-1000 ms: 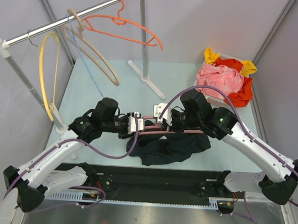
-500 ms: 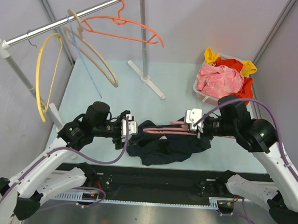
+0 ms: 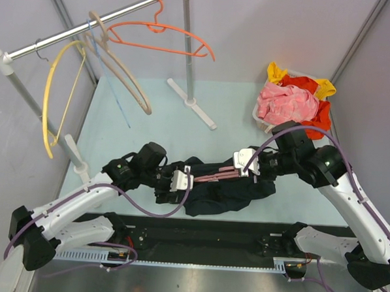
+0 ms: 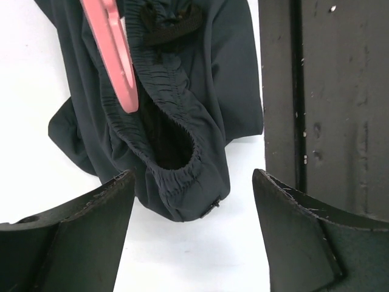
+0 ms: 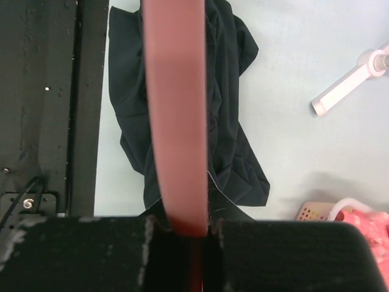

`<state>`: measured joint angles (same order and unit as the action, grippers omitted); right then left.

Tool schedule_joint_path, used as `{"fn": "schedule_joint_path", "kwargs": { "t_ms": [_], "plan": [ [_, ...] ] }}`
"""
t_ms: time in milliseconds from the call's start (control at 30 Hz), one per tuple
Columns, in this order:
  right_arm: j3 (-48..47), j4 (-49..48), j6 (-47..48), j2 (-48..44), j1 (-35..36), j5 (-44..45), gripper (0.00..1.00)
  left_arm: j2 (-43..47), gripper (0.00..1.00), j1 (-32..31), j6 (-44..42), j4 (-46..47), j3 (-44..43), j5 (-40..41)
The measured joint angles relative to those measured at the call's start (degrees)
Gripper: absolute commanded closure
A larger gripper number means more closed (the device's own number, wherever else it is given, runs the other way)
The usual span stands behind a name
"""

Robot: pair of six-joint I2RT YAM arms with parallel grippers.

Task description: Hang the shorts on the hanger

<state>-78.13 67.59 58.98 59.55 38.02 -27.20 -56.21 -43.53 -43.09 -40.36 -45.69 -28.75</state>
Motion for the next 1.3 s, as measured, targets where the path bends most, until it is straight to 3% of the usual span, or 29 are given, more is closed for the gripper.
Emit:
{"fn": "schedule_joint_path", "kwargs": {
  "t_ms": [533,700,800,833,1100,1300],
  "plan": [
    [0.0,-0.2,8.2,8.0,0.3,-0.1,1.0,-5.3,0.17,-2.8,-5.3,5.1,2.1,5.3],
    [0.0,-0.1,10.0,8.4,0.6,-0.4,1.0,-5.6,0.23,-2.8,-6.0,5.2,3.0,6.2],
    [0.0,0.0,10.4,8.4,1.2,-1.0,1.0,-5.7,0.42,-2.8,-6.0,5.5,3.3,6.4],
    [0.0,0.2,10.5,8.4,1.5,-1.3,1.0,-5.7,0.55,-2.8,-5.9,5.6,3.4,6.4],
    [0.0,-0.3,8.5,9.0,3.0,-3.7,1.0,-6.8,1.0,-2.8,-5.5,5.4,3.3,6.5],
    [0.3,-2.5,5.0,10.2,1.3,-5.8,1.0,-5.5,1.0,-2.8,-4.5,3.6,0.7,5.4]
  ]
}}
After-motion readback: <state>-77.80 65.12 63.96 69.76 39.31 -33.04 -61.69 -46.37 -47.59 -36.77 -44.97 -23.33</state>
